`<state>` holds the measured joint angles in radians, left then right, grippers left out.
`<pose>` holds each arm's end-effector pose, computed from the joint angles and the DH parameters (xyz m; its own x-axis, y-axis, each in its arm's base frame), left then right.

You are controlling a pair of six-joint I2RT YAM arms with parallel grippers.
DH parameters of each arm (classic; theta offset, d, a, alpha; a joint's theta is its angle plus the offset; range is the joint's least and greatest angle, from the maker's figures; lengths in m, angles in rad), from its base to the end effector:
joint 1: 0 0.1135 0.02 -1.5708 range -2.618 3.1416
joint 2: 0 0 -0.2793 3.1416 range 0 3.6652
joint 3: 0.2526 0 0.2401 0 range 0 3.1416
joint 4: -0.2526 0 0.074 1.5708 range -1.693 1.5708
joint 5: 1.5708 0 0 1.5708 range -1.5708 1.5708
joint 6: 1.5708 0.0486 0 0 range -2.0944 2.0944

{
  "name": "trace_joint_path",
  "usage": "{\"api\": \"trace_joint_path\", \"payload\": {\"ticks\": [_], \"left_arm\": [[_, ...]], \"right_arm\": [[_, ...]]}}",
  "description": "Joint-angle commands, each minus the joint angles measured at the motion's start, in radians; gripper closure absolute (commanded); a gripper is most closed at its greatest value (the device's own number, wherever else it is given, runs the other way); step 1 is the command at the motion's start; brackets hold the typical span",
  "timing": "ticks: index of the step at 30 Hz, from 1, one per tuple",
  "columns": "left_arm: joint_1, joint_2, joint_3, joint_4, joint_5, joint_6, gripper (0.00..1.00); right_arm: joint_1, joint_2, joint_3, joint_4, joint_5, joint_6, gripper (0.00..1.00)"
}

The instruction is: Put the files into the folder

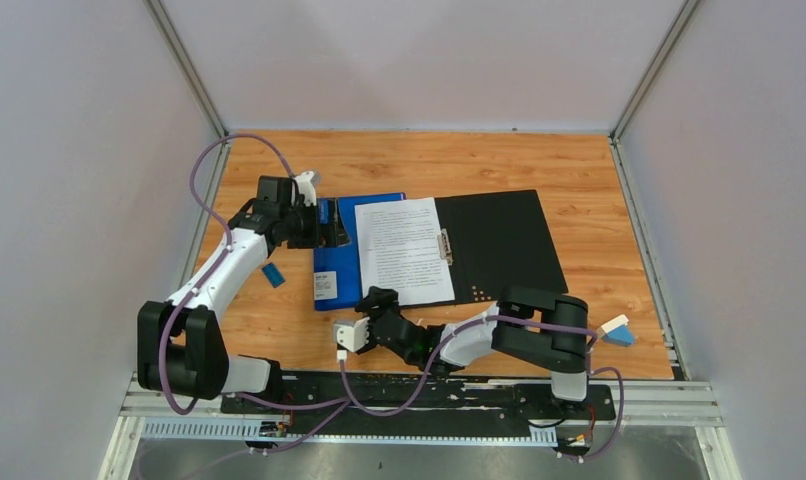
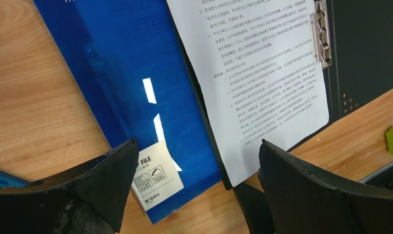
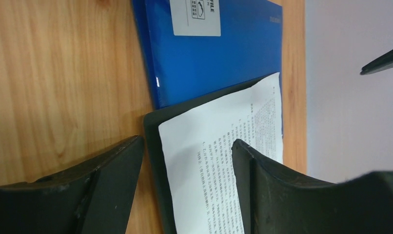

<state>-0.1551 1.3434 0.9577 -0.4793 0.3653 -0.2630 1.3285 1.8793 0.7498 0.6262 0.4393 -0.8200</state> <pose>0.2665 -0.0592 0.2629 -0.8231 -0.1171 -0.5557 0.1649 0.8871 -0.4312 0.1069 0.3462 0.1381 0.4981 -0.7427 -0.4476 -0.6230 0.0526 -0.7804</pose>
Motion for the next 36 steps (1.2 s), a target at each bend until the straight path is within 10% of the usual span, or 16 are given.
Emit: {"api": "trace_joint_path", "payload": {"ticks": [1,15,36], "left_arm": [[0.002,-0.040,-0.005,0.036,0.005,0.009,0.00],[0.002,-0.045,-0.054,0.121,0.086,-0.072,0.00],[-0.026,0.172,-0.158,0.434,0.200,-0.247,0.08]], "right_arm": [[0.011,0.078,0.031,0.031,0.076,-0.082,0.33],[0.012,0.083,-0.010,0.249,0.155,-0.056,0.92],[0.010,-0.020,-0.075,0.305,0.198,0.029,0.94]]}}
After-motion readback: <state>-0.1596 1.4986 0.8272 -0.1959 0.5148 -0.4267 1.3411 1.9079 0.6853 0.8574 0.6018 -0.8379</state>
